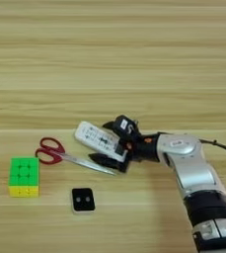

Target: Move the objects on the table

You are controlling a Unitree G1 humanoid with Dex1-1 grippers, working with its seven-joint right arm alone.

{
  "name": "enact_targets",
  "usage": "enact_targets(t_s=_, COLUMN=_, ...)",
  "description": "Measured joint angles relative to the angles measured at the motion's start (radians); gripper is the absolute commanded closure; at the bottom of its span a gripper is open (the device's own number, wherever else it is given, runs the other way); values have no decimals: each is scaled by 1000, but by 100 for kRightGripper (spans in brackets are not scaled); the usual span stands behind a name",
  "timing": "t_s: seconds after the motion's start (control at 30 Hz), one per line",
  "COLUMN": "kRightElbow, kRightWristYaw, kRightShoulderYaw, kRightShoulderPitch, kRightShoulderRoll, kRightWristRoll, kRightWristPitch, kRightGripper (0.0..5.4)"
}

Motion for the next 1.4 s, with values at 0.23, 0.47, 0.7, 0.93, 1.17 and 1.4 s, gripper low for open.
enact_targets(t_s=0.23, kRightElbow=8, kRightWristYaw=-1, kRightShoulderYaw=7, kRightShoulderPitch=-4, kRightShoulderRoll=0, kRightWristRoll=-3, kRightWristPitch=-13, kRightGripper=75)
enact_targets(t_s=0.47, kRightElbow=24, kRightWristYaw=-21, kRightShoulderYaw=13, kRightShoulderPitch=-15, kRightShoulderRoll=0, kRightWristRoll=-13, kRightWristPitch=-37, kRightGripper=147)
enact_targets(t_s=0.7, kRightElbow=50, kRightWristYaw=-46, kRightShoulderYaw=13, kRightShoulderPitch=-30, kRightShoulderRoll=1, kRightWristRoll=-17, kRightWristPitch=-47, kRightGripper=229)
enact_targets(t_s=0.93, kRightElbow=67, kRightWristYaw=-86, kRightShoulderYaw=10, kRightShoulderPitch=-41, kRightShoulderRoll=11, kRightWristRoll=-19, kRightWristPitch=-52, kRightGripper=251)
enact_targets(t_s=1.17, kRightElbow=78, kRightWristYaw=-116, kRightShoulderYaw=2, kRightShoulderPitch=-49, kRightShoulderRoll=17, kRightWristRoll=-19, kRightWristPitch=-52, kRightGripper=251)
enact_targets(t_s=1.4, kRightElbow=79, kRightWristYaw=-197, kRightShoulderYaw=-57, kRightShoulderPitch=-109, kRightShoulderRoll=20, kRightWristRoll=-15, kRightWristPitch=-52, kRightGripper=251)
